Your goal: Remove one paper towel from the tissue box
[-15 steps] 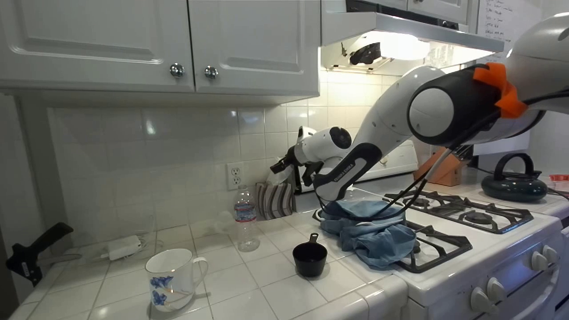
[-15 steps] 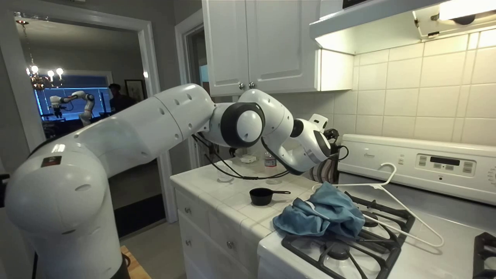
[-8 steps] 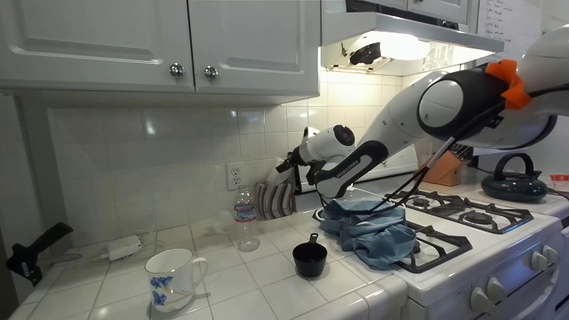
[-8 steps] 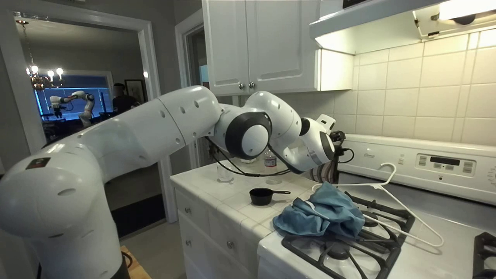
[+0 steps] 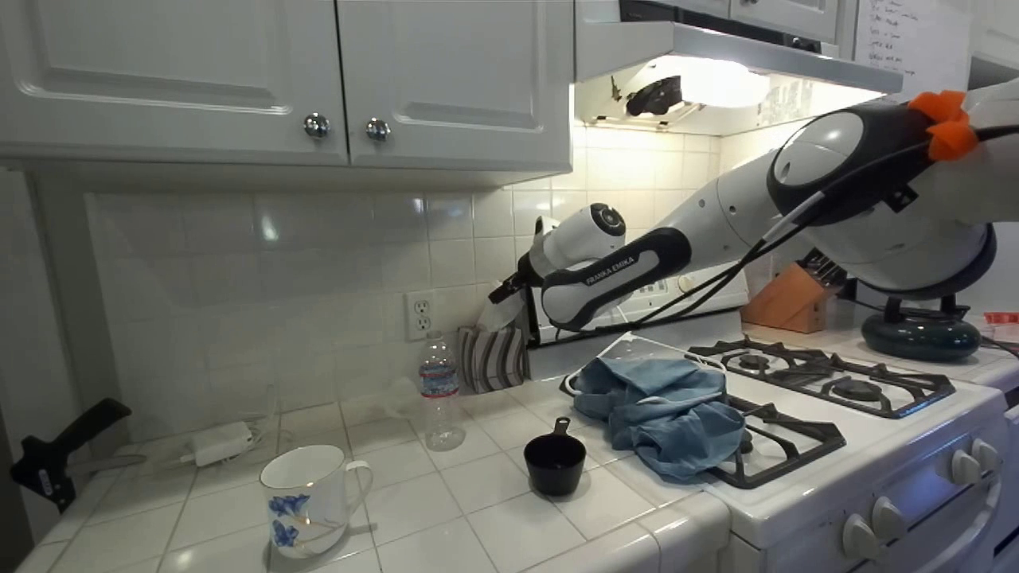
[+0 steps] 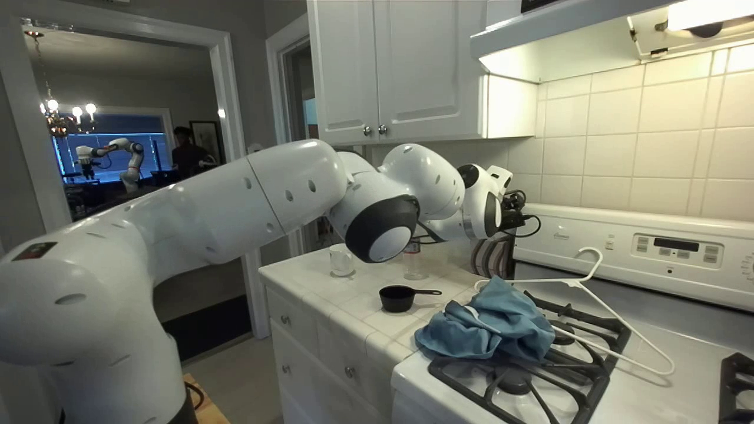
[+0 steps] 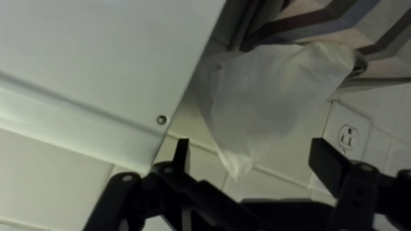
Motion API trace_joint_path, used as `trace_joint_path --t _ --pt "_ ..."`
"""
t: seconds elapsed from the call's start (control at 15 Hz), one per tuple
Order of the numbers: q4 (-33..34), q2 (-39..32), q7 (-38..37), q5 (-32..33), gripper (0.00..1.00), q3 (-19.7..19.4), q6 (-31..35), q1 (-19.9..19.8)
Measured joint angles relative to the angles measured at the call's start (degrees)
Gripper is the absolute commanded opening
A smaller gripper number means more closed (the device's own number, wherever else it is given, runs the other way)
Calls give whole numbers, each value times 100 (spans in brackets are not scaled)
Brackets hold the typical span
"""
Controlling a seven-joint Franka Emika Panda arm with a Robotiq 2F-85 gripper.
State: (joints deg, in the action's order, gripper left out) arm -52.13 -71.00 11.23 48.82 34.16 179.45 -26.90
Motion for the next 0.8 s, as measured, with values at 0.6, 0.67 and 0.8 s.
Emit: trace_joint_path --t 0.6,0.67,0.8 --pt "931 -642 1474 -65 1 1289 -859 -168" --pt "1018 -662 1508 -65 0 1329 -951 -150" --pt "1154 -670 1519 -65 0 1346 -1140 -95"
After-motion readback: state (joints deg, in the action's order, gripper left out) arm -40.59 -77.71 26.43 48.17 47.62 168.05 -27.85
